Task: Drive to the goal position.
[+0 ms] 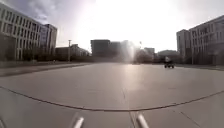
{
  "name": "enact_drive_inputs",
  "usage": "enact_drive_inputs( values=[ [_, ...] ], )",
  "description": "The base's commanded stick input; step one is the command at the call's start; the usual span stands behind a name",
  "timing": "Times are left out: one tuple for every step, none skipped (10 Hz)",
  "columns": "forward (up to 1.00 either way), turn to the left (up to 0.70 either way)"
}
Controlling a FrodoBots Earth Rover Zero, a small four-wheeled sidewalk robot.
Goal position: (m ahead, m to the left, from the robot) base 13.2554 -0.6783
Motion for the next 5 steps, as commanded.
enact_drive_inputs(
  values=[
    [1.00,0.00],
    [1.00,0.00],
    [1.00,0.00],
    [1.00,0.00],
    [1.00,0.00]
  ],
)
